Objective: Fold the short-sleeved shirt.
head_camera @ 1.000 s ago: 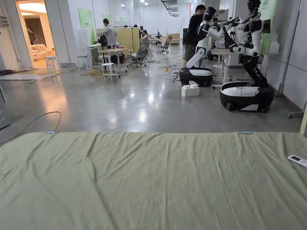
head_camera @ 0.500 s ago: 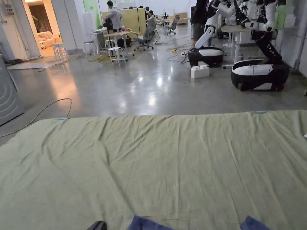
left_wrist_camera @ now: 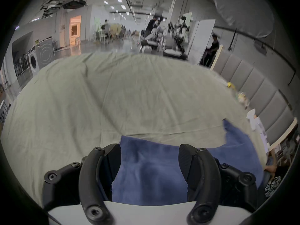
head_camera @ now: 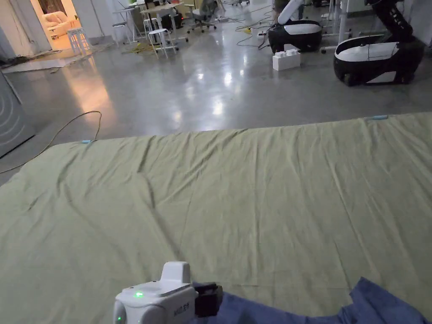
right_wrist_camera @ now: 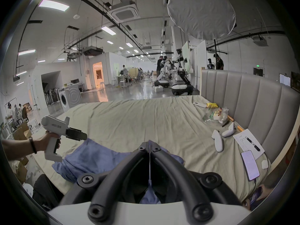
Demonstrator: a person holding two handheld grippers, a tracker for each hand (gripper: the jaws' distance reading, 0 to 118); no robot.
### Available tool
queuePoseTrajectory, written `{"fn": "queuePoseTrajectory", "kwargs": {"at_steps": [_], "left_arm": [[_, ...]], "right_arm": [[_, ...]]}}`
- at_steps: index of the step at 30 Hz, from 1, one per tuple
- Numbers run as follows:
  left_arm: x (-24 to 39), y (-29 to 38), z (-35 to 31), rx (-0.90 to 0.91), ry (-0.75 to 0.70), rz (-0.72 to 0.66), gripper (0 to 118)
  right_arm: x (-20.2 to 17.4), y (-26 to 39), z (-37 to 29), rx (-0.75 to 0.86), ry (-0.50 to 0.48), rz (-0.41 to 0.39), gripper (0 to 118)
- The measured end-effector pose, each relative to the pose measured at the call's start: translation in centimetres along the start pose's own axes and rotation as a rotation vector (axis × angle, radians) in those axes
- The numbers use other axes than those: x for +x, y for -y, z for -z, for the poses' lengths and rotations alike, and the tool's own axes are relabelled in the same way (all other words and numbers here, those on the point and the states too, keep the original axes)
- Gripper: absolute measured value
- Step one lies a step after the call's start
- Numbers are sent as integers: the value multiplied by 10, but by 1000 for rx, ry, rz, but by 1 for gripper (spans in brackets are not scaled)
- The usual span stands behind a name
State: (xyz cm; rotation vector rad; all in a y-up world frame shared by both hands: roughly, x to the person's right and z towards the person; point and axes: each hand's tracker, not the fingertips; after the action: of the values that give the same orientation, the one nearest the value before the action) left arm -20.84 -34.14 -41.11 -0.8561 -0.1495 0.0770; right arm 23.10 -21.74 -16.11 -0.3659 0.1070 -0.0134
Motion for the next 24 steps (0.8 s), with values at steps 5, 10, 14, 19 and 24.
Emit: {"fn": "queuePoseTrajectory", "kwargs": {"at_steps": [5, 10, 14, 19, 24], "left_arm": [[-12, 5, 41, -55, -48, -53, 62], [-8, -2, 44, -89, -37, -27, 3], [4, 0, 51, -148, -60, -21, 3], [0, -5, 60, -191, -62, -54, 3], [10, -12, 64, -236, -88, 9, 3]], "right_arm": [[9, 5, 8, -31, 37, -15, 2], [15, 7, 17, -62, 39, 27, 2], [22, 8, 33, -76, 17, 41, 2], [52, -3, 118, -249, -4, 3, 20], [92, 16, 226, -467, -7, -38, 79]]}}
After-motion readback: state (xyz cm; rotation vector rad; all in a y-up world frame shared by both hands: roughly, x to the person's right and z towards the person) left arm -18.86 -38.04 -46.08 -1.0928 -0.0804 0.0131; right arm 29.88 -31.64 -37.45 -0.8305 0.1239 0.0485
